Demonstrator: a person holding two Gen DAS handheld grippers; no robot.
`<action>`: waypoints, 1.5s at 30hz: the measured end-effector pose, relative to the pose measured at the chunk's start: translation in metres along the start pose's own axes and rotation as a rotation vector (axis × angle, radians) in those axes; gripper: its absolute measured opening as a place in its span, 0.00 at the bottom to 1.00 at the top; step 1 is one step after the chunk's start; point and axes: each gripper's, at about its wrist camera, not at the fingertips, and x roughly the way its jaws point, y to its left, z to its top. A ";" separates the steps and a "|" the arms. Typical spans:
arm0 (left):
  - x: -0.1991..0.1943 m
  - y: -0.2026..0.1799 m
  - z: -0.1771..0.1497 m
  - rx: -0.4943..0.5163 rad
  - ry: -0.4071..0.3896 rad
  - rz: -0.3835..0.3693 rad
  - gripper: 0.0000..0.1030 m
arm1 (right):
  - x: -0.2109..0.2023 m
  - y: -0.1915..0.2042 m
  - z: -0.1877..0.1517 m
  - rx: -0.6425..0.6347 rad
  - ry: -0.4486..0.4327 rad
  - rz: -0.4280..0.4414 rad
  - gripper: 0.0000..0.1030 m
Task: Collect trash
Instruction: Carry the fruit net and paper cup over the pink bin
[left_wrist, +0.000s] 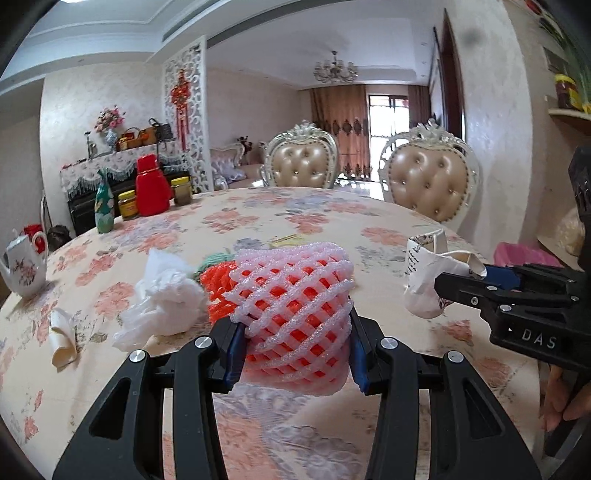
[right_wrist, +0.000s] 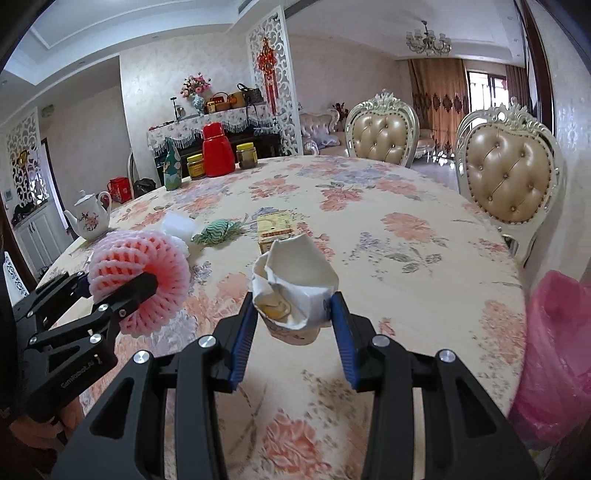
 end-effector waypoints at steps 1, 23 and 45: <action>-0.001 -0.005 0.001 0.009 0.001 -0.004 0.42 | -0.006 -0.003 -0.001 -0.004 -0.010 -0.007 0.39; 0.024 -0.131 0.021 0.162 0.030 -0.204 0.42 | -0.077 -0.111 -0.032 0.121 -0.075 -0.145 0.39; 0.079 -0.285 0.066 0.190 0.075 -0.520 0.42 | -0.130 -0.282 -0.066 0.303 -0.116 -0.413 0.39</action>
